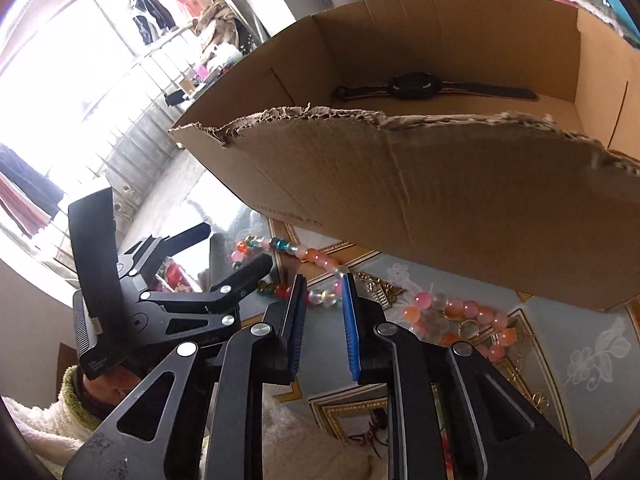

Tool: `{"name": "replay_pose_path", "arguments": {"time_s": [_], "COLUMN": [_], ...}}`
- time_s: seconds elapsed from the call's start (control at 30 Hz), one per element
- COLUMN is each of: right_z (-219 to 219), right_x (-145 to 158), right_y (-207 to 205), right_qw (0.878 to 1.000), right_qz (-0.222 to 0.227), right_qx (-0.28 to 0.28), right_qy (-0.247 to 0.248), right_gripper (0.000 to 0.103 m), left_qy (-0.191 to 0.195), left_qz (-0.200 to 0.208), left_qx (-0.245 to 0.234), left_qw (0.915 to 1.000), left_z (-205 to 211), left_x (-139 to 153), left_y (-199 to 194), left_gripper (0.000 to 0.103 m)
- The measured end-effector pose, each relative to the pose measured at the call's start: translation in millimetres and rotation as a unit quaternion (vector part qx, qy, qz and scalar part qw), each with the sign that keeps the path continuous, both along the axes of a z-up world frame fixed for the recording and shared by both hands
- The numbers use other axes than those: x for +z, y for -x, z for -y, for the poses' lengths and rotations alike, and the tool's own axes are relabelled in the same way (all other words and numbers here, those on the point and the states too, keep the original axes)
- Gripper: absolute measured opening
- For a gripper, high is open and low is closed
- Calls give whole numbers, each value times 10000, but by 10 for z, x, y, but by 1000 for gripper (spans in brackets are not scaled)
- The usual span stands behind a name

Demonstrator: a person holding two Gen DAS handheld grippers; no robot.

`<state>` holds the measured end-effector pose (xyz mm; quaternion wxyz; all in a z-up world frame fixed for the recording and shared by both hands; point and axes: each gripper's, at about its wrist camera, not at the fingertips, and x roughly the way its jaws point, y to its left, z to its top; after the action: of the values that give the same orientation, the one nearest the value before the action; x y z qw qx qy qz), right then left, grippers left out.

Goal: Organize jewelry
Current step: 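Grasp the multicolour teal-and-pink bead bracelet with the right tool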

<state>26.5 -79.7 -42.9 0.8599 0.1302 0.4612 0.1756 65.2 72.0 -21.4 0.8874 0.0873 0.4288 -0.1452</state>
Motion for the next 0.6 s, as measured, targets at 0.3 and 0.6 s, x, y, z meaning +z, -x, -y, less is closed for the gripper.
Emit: {"name": "replay_pose_path", "arguments": {"time_s": [0.3, 0.6], "right_z": [-214, -303], "right_x": [-77, -132], "right_y": [-114, -68], "right_qw": [9987, 9974], "right_qz": [-62, -102], "right_qx": [58, 127], "right_qy": [494, 707], "right_gripper": [17, 13], "left_qy": [113, 152], "left_qz": [85, 138], "left_qx": [-189, -152], "left_qw": [9997, 9997], "left_z": [-65, -82], "left_x": [-35, -12], "left_y": [79, 114], "left_gripper": [97, 98]}}
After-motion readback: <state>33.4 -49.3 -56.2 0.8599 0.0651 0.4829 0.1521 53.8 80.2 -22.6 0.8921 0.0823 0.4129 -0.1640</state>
